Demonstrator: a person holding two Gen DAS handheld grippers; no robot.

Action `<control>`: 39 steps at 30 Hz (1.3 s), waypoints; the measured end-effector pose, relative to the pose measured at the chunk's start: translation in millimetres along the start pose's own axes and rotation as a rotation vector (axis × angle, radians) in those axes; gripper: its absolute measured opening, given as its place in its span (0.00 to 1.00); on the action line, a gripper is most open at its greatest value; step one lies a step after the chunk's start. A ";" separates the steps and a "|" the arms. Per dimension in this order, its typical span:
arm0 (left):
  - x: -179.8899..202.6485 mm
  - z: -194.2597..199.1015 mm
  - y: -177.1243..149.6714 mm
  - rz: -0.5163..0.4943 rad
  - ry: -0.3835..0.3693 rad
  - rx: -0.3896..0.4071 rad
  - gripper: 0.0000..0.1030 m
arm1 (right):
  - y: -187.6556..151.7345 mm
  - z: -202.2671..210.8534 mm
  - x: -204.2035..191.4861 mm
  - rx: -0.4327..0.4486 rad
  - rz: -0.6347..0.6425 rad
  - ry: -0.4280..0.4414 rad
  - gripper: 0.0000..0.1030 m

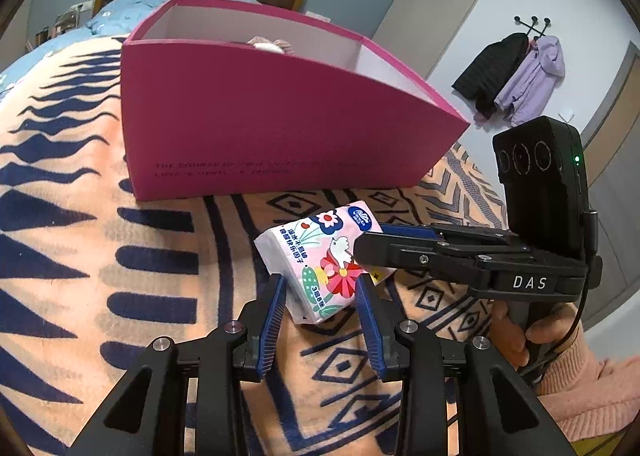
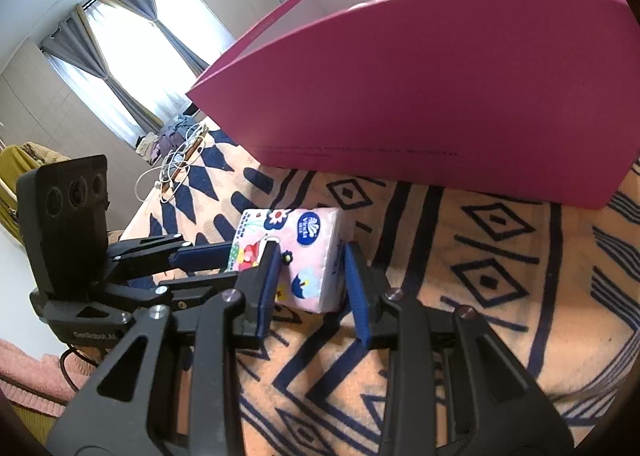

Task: Organize objects
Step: 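Close the right gripper on the pink floral tissue pack, then lift the pink tissue pack with the right gripper and carry it over the box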

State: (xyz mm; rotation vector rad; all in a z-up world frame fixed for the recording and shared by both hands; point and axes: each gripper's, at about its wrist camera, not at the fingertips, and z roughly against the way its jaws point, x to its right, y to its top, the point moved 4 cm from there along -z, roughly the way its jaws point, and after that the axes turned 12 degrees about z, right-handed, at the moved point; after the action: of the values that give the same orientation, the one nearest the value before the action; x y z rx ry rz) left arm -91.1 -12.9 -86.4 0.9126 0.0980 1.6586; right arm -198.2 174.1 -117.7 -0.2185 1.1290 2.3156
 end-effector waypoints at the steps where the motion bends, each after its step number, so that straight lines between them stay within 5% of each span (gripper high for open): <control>1: 1.6 1.2 0.7 -0.007 0.002 0.004 0.35 | 0.1 2.2 -0.4 0.005 -0.001 -0.002 0.35; 39: 37.5 32.7 24.7 -0.125 -0.015 0.098 0.35 | 9.7 67.1 -11.0 0.145 0.041 -0.068 0.35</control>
State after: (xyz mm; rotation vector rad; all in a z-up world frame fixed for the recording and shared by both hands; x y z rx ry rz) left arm -91.5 -1.4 -32.1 0.9729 0.2236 1.5413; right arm -188.2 216.3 -64.5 -0.0617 1.2715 2.2465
